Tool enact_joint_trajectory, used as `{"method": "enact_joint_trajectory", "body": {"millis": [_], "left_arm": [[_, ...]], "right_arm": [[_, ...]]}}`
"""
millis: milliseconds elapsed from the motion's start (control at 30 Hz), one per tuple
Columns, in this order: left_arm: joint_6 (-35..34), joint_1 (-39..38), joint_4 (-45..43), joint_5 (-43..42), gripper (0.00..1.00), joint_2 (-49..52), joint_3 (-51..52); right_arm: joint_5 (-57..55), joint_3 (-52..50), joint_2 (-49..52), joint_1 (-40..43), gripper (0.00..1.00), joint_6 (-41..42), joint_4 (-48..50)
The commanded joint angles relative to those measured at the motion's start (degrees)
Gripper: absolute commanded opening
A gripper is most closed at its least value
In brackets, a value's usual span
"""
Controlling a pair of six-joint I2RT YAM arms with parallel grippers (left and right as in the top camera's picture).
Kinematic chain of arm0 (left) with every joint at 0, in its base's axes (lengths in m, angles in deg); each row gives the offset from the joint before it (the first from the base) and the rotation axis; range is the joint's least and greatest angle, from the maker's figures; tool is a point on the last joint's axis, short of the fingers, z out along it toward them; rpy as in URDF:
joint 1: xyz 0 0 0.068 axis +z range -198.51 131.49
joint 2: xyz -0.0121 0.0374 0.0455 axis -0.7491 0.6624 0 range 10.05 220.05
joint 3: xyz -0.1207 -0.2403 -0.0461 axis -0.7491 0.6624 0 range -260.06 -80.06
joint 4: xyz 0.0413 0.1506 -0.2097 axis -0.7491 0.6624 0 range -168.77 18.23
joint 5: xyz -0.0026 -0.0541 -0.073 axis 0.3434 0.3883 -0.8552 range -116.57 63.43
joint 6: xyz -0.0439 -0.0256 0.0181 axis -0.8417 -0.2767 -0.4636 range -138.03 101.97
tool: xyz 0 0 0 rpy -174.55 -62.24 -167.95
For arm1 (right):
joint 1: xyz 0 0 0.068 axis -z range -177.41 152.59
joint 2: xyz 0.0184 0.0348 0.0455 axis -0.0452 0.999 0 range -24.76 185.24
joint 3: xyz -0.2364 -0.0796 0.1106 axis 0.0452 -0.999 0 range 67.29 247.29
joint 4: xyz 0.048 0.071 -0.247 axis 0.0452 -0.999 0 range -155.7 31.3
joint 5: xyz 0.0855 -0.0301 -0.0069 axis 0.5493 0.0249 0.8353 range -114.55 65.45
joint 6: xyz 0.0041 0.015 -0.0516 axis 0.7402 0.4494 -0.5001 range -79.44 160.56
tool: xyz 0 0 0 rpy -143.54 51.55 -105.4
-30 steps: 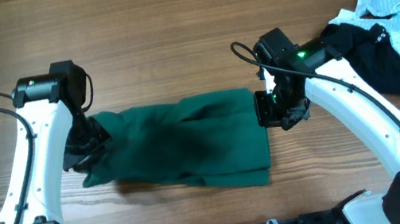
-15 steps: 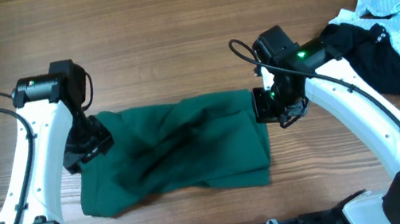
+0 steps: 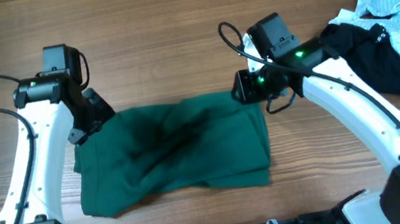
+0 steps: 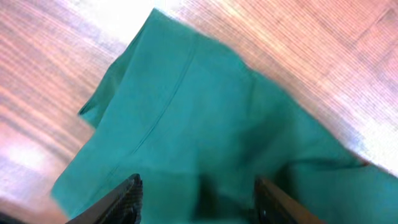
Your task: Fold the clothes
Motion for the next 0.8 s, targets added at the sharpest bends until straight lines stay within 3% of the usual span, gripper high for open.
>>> {"method": "enact_joint_trajectory", "body": {"millis": [0, 233, 267, 333, 400, 433, 767], "left_arm": [[-0.11, 0.33, -3.32, -0.17, 0.55, 0.0, 4.68], [-0.33, 1.6, -8.7, 2.1, 0.49, 0.15, 8.39], [-0.33, 1.77, -9.53, 1.92, 0.47, 0.15, 8.39], [-0.35, 1.75, -10.16, 1.4, 0.31, 0.44, 8.39], [-0.33, 1.7, -10.32, 0.33, 0.09, 1.25, 8.39], [-0.35, 1.7, -10.32, -0.37, 0.04, 1.97, 8.39], [-0.31, -0.9, -10.03, -3.91, 0.04, 11.04, 8.59]], "right_arm": [[-1.01, -0.31, 5.88, -0.17, 0.41, -0.57, 2.12], [1.79, -0.31, 11.76, -0.17, 0.41, -0.2, 5.25], [1.95, -0.31, 11.93, -0.17, 0.33, -0.15, 5.4], [1.92, -0.31, 11.96, -0.17, 0.04, -0.66, 5.33], [1.88, -0.31, 11.96, -0.2, 0.04, -1.75, 4.9], [1.92, -0.31, 11.96, -0.17, 0.04, -1.95, 4.7], [3.69, -1.38, 11.98, -1.55, 0.04, -5.11, 2.6]]}}
